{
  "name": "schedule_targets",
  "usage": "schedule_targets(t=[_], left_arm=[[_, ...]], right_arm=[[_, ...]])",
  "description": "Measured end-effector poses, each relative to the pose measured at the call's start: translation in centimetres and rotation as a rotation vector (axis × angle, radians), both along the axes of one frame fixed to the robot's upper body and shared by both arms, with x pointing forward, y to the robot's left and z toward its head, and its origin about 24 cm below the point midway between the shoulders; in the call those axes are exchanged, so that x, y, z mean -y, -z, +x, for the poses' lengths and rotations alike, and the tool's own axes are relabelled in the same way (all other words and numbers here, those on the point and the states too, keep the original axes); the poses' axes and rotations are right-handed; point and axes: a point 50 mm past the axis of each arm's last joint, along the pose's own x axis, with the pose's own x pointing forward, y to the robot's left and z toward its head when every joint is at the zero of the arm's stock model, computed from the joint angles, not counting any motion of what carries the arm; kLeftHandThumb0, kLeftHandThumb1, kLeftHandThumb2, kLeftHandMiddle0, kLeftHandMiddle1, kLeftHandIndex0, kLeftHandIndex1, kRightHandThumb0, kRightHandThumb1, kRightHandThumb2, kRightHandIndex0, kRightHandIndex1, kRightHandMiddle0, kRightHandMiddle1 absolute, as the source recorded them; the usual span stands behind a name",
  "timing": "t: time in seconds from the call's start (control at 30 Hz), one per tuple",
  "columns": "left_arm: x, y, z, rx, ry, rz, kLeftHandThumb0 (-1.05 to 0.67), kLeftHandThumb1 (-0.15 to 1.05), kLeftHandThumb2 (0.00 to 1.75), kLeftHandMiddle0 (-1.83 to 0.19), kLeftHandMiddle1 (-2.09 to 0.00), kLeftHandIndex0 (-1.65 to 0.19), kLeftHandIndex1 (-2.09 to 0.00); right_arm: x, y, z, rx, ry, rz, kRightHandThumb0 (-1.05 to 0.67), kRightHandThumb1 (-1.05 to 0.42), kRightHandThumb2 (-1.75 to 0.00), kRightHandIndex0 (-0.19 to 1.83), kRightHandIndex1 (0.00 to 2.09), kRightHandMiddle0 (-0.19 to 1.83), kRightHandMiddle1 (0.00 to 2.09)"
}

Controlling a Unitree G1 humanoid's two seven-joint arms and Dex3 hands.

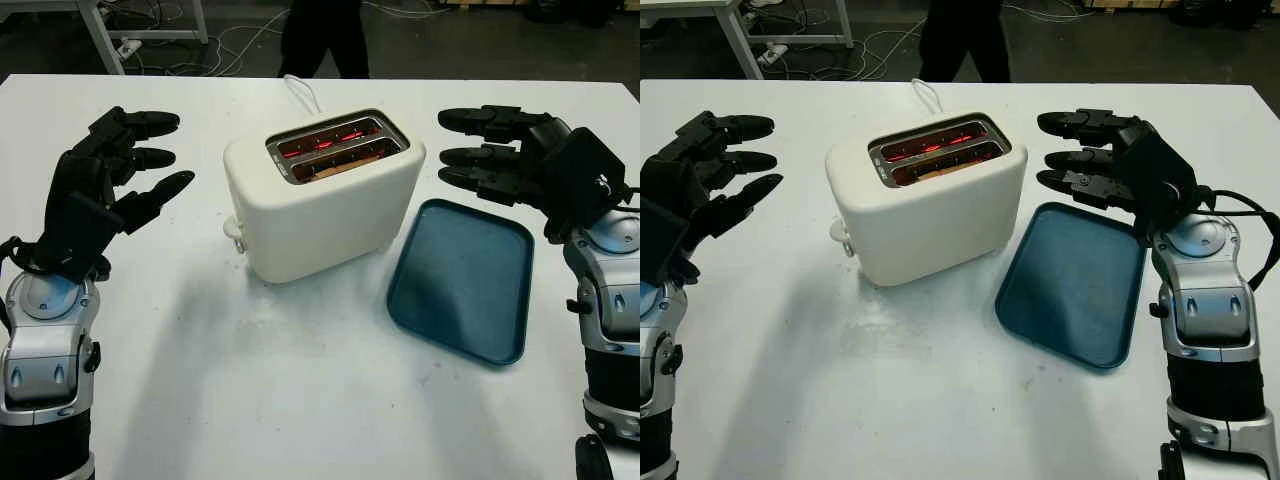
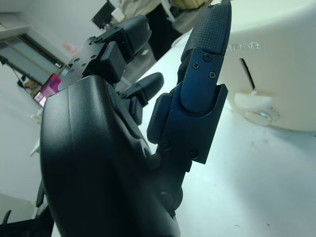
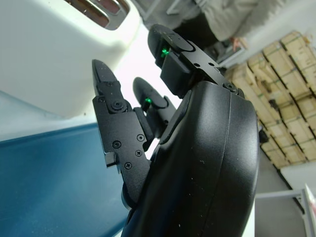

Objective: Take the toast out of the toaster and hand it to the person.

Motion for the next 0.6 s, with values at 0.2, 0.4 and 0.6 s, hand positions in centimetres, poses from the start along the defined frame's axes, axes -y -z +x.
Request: schedule_targets(t=[0.2,0.4,0.6], left_arm=[[0.0,0.0,0.0,0.0,0.001,-0.001,-0.78,0.92,0.06,-0.28,-1.0,-0.35,-0.72],[0.0,0.0,0.0,0.0,0.001,-0.001,-0.77,0.92,0.06,-0.28,-1.0,-0.35,-0.73],[0.01,0.0,0.0,0.0,0.001,-0.003,-0.79,0.92,0.06,-0.28,-1.01,-0.36,-0.73]], right_arm=[[-0.06,-0.11,-0.05,0.006,-0.002,-0.002,-0.11,-0.85,0.0,0.64,0.31,0.68,0.01],[-0.05,-0.11,-0.05,0.006,-0.002,-0.002,-0.13,-0.84,0.0,0.64,0.35,0.69,0.01],[-0.07,-0.14,-0.08,0.008,-0.002,-0.002,-0.08,-0.85,0.0,0.62,0.39,0.69,0.01]])
